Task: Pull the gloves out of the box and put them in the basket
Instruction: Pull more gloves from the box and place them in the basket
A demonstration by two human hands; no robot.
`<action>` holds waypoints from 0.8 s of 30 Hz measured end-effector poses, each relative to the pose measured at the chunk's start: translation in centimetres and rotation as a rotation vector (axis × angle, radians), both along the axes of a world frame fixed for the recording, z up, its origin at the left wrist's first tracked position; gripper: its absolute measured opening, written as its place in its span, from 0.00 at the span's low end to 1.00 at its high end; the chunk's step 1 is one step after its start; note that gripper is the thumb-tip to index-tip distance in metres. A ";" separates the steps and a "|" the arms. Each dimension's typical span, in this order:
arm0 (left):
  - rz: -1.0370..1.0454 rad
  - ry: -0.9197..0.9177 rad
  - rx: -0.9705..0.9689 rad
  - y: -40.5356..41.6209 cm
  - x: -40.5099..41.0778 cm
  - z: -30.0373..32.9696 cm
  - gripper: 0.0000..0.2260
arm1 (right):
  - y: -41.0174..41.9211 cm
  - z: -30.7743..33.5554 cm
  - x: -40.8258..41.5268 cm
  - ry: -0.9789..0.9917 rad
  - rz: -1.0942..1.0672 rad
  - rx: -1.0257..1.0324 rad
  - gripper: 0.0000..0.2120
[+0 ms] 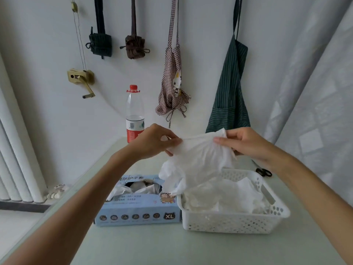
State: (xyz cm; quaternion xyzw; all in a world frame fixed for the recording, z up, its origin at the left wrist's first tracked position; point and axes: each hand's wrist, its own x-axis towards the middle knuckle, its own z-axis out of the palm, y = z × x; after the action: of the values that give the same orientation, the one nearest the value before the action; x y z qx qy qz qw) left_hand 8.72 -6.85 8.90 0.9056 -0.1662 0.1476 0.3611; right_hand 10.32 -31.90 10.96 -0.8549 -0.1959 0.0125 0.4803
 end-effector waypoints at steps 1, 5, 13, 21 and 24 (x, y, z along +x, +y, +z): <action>-0.021 0.017 -0.017 -0.4 0.1 -0.1 0.09 | -0.5 0.3 0.3 -0.022 -0.023 0.026 0.11; -0.074 0.107 -0.188 -2.7 0.6 -0.9 0.14 | -1.4 0.8 1.2 -0.208 -0.089 0.142 0.18; -0.148 0.190 -0.382 -6.3 1.1 -3.2 0.26 | -0.9 1.4 1.7 -0.769 -0.255 -0.137 0.13; -0.167 0.161 -0.461 -5.5 1.1 -2.4 0.10 | -2.7 2.3 0.9 -0.760 -0.393 -0.226 0.13; -0.185 0.241 -0.510 -5.1 1.0 -1.8 0.10 | -3.6 2.3 1.3 -0.624 -0.341 -0.061 0.12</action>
State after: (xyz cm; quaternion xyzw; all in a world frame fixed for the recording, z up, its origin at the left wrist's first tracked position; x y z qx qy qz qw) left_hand 9.73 -11.99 7.08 0.7777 -0.1614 0.0427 0.6061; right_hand 11.59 -35.47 13.26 -0.8519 -0.1871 -0.3236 0.3667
